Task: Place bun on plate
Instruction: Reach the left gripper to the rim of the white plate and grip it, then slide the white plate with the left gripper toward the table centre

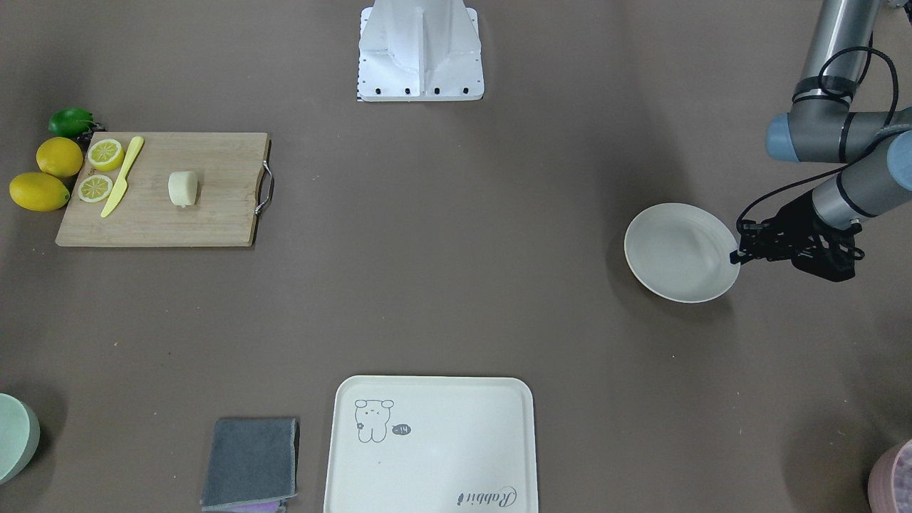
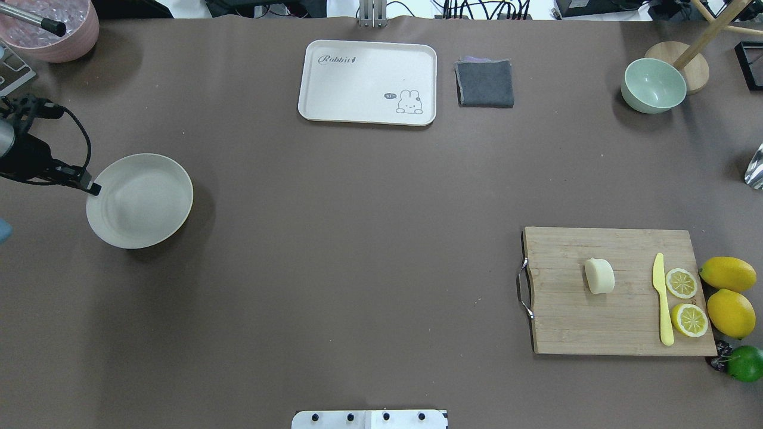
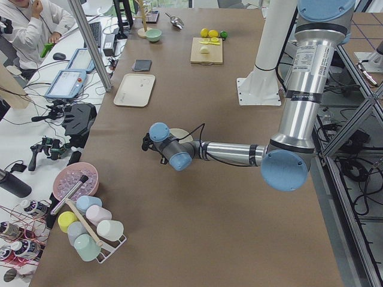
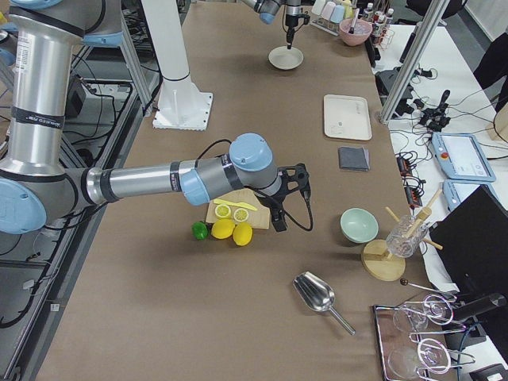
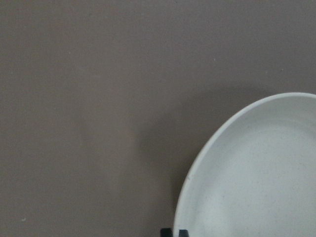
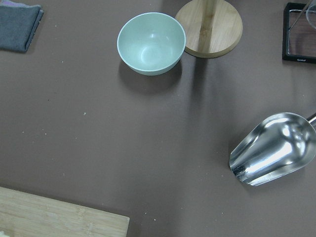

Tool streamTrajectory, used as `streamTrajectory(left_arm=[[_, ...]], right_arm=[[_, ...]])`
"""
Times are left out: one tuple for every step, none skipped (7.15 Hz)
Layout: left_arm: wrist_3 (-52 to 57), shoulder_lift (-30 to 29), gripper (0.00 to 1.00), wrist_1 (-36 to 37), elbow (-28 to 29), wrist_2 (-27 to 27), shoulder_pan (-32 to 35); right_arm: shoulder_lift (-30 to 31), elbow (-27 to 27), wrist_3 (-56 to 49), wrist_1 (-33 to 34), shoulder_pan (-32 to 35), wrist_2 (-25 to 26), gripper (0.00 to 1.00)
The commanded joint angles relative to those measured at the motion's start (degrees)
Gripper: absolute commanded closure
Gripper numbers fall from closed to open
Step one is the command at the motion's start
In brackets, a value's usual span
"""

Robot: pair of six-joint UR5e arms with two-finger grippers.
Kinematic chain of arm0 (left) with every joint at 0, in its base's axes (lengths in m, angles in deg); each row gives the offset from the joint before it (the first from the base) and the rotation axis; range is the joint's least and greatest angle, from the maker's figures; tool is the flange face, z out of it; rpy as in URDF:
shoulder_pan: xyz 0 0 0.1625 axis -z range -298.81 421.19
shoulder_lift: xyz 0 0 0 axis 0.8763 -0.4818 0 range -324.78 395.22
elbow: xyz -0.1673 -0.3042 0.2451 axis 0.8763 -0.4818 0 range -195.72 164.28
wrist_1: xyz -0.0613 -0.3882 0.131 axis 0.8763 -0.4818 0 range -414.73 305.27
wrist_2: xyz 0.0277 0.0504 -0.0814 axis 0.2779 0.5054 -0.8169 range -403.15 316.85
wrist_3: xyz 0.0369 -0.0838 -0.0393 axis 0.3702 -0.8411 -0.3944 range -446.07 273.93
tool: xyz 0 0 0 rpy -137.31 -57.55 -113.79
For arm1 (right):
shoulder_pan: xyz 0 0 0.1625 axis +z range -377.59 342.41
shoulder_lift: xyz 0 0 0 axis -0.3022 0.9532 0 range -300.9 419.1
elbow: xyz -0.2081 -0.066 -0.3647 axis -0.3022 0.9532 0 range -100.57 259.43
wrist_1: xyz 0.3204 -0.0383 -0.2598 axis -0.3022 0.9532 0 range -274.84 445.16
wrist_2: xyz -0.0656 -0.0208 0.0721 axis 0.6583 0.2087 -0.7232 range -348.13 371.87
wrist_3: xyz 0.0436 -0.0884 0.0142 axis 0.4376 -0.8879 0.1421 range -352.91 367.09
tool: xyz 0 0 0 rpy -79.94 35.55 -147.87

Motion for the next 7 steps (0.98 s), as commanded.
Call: streamTrajectory(left_arm=[[-15.7, -5.1, 1.0, 0.4, -3.9, 0.1, -0.2], [-22.6, -8.8, 1.0, 0.4, -4.2, 4.4, -4.8], [-29.8, -12.4, 1.0, 1.1, -4.5, 10.6, -11.6], [-33.3, -15.6, 1.0, 3.8, -4.6, 13.6, -15.4], [-35.5, -19.7, 1.0, 9.9, -5.6, 17.2, -18.4], [-37.2, -22.7, 1.0, 14.1, -6.4, 20.5, -22.8], [-39.2, -23.9, 1.0, 14.2, -6.4, 22.6, -25.6]], right_arm=[[0.1, 0.0, 0.0, 0.0, 0.0, -0.1, 0.0], [0.4, -0.1, 0.0, 0.0, 0.0, -0.2, 0.0], [0.4, 0.0, 0.0, 0.0, 0.0, -0.2, 0.0], [0.4, 0.0, 0.0, 0.0, 0.0, -0.2, 0.0], [0.4, 0.0, 0.0, 0.0, 0.0, -0.2, 0.0], [0.5, -0.1, 0.0, 0.0, 0.0, -0.2, 0.0], [0.5, 0.0, 0.1, 0.1, 0.0, -0.2, 0.0]])
